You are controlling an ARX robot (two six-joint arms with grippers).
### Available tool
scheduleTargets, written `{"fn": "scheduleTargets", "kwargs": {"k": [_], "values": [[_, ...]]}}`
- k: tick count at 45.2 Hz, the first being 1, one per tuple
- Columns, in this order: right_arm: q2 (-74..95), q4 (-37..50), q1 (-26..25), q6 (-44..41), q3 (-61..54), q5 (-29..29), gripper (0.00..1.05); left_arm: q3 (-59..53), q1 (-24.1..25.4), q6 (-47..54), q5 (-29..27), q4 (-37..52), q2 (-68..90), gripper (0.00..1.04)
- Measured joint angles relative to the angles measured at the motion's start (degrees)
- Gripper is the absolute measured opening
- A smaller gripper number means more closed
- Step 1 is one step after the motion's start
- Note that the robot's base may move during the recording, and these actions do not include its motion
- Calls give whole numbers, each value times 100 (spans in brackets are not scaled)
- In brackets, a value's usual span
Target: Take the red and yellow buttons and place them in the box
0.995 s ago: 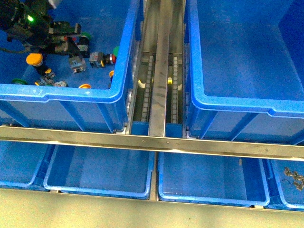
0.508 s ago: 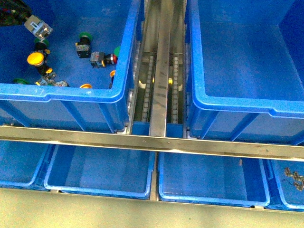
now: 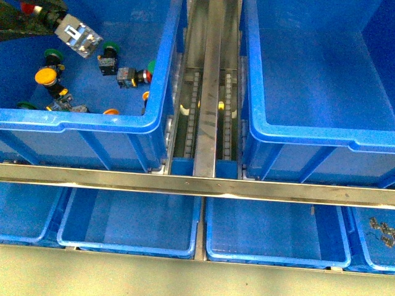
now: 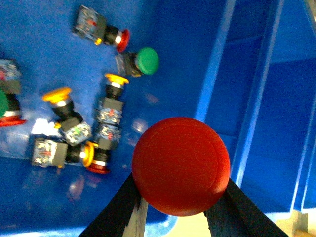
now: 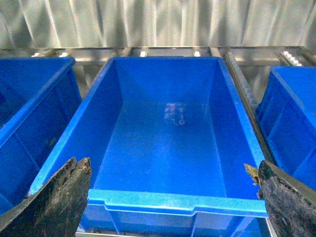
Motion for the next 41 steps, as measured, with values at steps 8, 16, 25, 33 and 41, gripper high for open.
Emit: {"fn": "scheduleTargets", "kwargs": {"k": [8,16,25,33,41], "values": [[0,-2,0,0,0,-2,99,-46,-929,-452,-328,177,-94,25],[0,0,0,0,0,0,99,334,-1770,-984,-540,433,66,25],[0,0,0,0,0,0,99,841,-2693,-1388,-852,437,544,25],[0,0,0,0,0,0,99,1145,-3316,-1687,-1075,450,920,25],[0,-2,0,0,0,-2,99,1375,-3480,-1718,-1207,365,1117,25]]}}
